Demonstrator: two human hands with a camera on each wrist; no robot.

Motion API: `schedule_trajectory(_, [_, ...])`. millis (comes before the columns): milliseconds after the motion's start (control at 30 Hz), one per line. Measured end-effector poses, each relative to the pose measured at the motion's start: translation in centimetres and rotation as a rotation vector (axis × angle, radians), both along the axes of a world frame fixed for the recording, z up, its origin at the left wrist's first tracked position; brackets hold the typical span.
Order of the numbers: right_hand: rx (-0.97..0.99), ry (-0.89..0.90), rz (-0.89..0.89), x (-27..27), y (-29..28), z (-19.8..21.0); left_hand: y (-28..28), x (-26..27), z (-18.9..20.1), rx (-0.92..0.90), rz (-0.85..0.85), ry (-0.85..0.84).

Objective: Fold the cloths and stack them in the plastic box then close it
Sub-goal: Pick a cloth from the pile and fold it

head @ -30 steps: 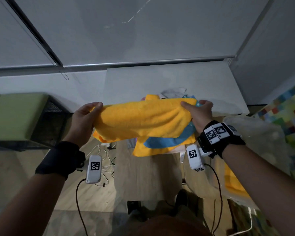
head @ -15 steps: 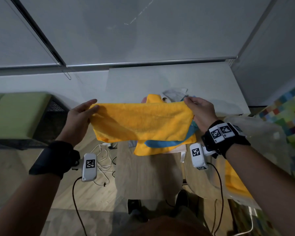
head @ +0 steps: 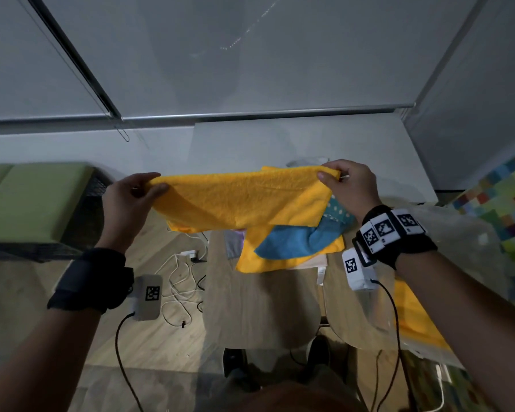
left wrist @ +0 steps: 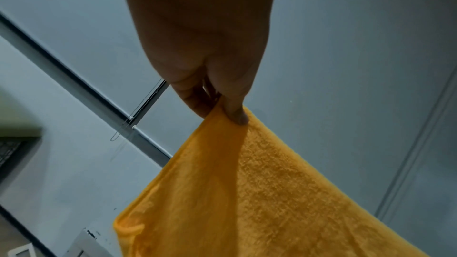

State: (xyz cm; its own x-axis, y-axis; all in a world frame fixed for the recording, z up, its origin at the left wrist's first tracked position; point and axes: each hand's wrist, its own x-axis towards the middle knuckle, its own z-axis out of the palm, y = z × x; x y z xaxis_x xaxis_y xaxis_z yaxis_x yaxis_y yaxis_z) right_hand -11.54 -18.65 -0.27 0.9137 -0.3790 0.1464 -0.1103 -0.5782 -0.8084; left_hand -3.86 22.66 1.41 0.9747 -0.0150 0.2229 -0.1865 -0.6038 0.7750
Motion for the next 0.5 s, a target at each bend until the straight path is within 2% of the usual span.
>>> schedule_trajectory(133, [-0.11,-0.003,-0.02,-0.1,-0.4,0.3,0.1,-0.3,0.6,0.124,0.044,-0.088])
schedule_trajectory(200, [-0.119,0.006,0.004,-0.2,-0.5,0.0,0.3,-0.6,0.3,0.169,0.034,-0.057])
schedule_trajectory(333, [0.109,0.148,0.064,-1.0,0.3,-0.4,0.8,-1.1,-2.2,0.025,-0.054,0.198])
schedule_trajectory(500, [0.18,0.341,0.085,-1.9,1.0,-1.8,-0.5,-3.2,-4.2,-0.106,-0.094,0.502])
